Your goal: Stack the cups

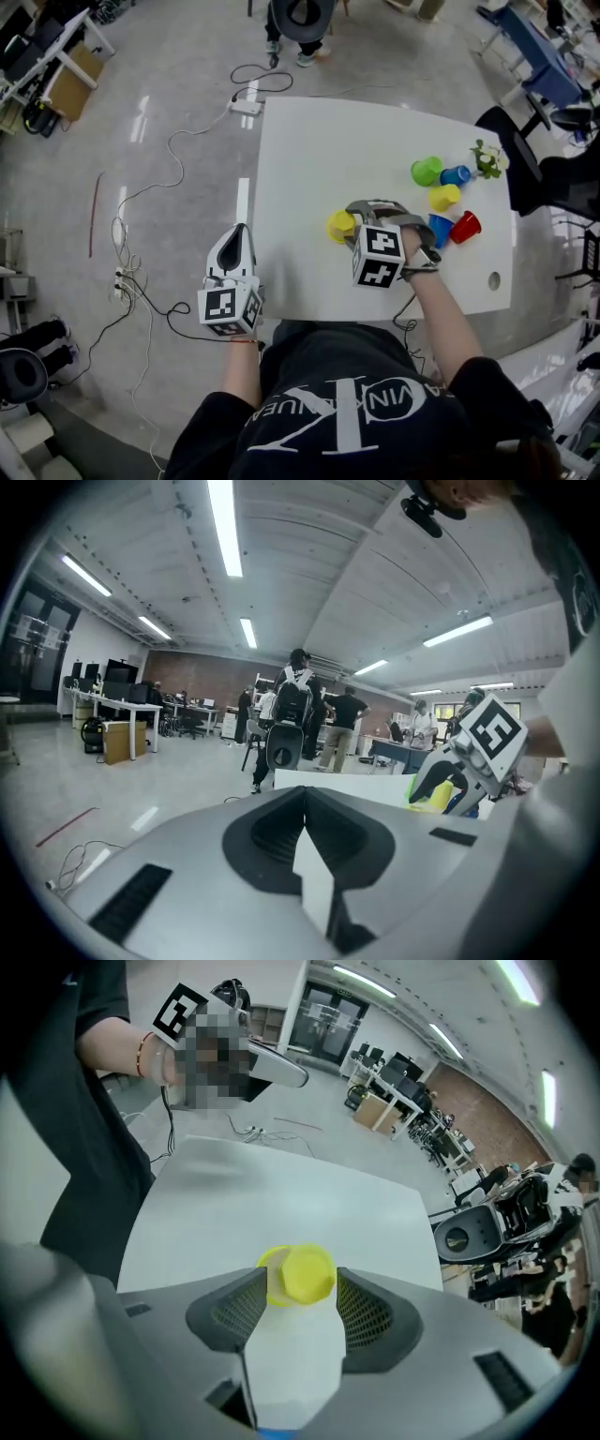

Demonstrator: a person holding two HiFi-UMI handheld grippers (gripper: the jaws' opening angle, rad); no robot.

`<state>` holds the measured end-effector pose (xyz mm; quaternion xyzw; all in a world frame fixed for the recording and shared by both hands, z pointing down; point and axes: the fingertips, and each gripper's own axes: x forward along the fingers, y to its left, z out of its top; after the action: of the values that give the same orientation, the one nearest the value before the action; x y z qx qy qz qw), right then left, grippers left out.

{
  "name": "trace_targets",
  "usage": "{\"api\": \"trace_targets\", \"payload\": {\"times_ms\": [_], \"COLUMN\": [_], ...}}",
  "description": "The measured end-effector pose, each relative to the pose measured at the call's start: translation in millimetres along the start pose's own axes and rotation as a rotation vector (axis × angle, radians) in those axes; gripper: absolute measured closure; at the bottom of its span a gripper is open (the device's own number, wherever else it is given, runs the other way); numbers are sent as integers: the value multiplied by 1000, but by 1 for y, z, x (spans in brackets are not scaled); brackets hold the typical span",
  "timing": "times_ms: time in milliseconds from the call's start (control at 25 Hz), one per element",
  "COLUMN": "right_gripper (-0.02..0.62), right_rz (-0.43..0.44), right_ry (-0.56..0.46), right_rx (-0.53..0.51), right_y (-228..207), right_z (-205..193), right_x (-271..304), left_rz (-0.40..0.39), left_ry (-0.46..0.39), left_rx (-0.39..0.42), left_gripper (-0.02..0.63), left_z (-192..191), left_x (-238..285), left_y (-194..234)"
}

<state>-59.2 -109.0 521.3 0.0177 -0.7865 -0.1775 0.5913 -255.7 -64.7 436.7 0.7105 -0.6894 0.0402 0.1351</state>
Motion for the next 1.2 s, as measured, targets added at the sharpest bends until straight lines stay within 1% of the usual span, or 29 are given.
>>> {"api": "trace_targets", "payload": {"times_ms": [80,200,280,360,480,600,760,920,1000,1080,1120,1200], "right_gripper": [353,353,353,353,357,370,373,359,351,338,328,308], "right_rz": [-1,-3,-10,-23,-81,-209,-388,-556,-590,-574,-556,-527], "right_ry": [-17,-54,-88,-144,-242,-298,-311,-287,-286,-298,-305,-308], "right_rx": [8,54,109,194,372,589,956,1272,1414,1531,1570,1599], "right_y": [-2,-2,-3,-3,-8,-15,-10,7,16,24,26,28], "right_z": [3,4,3,2,-11,-51,-126,-197,-222,-237,-241,-243], "right_x": [-1,-3,-7,-14,-28,-41,-57,-66,-64,-56,-51,-42], "left_rz": [9,15,10,-6,-36,-69,-131,-199,-222,-239,-245,-252], "left_ry": [-1,5,8,11,15,23,38,47,54,62,67,74], "left_rx": [-3,-12,-15,-10,0,9,32,54,59,66,71,78], "left_gripper": [603,603,603,603,603,603,603,603,603,603,603,603], "left_z": [0,-3,-3,-2,0,-2,-5,-3,-3,-4,-5,-5], "left_x": [-3,-4,-2,1,8,18,33,45,48,50,50,51], "left_y": [2,4,2,-2,-13,-26,-50,-73,-82,-90,-92,-96]}}
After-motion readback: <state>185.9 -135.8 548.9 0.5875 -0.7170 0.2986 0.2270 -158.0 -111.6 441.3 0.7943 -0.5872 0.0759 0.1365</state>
